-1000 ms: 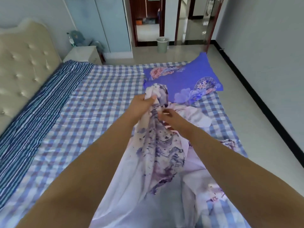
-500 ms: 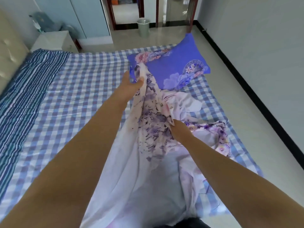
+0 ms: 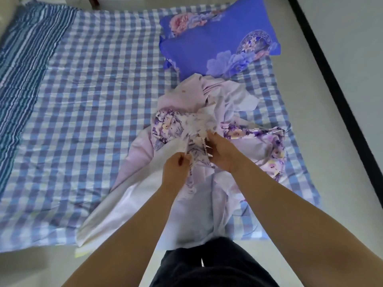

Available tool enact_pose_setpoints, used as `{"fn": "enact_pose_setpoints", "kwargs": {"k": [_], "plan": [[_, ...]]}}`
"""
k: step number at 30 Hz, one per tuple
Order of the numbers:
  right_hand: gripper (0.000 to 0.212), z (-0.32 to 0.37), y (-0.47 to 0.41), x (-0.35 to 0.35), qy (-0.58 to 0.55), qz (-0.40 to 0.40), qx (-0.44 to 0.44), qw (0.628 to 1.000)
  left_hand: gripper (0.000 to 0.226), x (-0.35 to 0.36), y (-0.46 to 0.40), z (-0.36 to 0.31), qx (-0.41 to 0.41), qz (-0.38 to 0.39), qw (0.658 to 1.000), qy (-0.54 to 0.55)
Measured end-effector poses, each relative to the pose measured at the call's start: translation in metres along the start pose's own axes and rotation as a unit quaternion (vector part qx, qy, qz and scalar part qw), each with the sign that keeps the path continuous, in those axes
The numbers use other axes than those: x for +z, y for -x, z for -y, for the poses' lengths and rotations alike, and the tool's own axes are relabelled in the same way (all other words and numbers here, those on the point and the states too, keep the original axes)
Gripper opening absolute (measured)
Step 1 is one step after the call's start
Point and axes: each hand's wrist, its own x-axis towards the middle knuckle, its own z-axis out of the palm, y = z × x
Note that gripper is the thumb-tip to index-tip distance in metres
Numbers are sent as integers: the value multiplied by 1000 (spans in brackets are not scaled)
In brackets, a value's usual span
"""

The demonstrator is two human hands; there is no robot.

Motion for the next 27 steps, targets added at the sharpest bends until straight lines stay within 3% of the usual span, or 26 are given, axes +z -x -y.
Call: {"fn": "enact_pose_setpoints", "kwargs": {"k": [2,6,9,11,14,16,18,20,22,24,26,27], "plan": [[36,-20,4,-22,91,28,-7,995,34,20,1,1,-51,7,999,8],[24,-65,9,-64,282,110,-46,952,25,51,-3,-2,-157,-27,985,60],[29,-95,4,-98,421,66,-42,903,24,61,-4,-10,-194,-25,975,107],[25,-101,5,-115,435,24,-38,899,23,67,-7,-16,-197,20,976,89],[7,-98,16,-124,361,-15,-34,932,16,69,-13,-21,-179,52,982,41],[5,-93,22,-125,302,-43,-42,951,12,70,-16,-24,-125,2,990,-65],[6,-85,22,-124,217,-78,-47,972,28,71,-12,-28,4,-87,984,-158],[7,-74,16,-123,110,-115,-13,987,36,80,1,-26,132,-116,963,-206],[8,-63,13,-123,-28,-115,38,992,35,102,23,-13,148,-10,974,-171],[13,-55,10,-126,-140,-101,66,983,59,124,45,-1,82,148,980,-103],[19,-57,10,-131,-205,-90,80,971,87,141,55,12,42,222,974,-7],[22,-62,10,-134,-234,-86,85,965,90,146,54,15,14,229,973,31]]}}
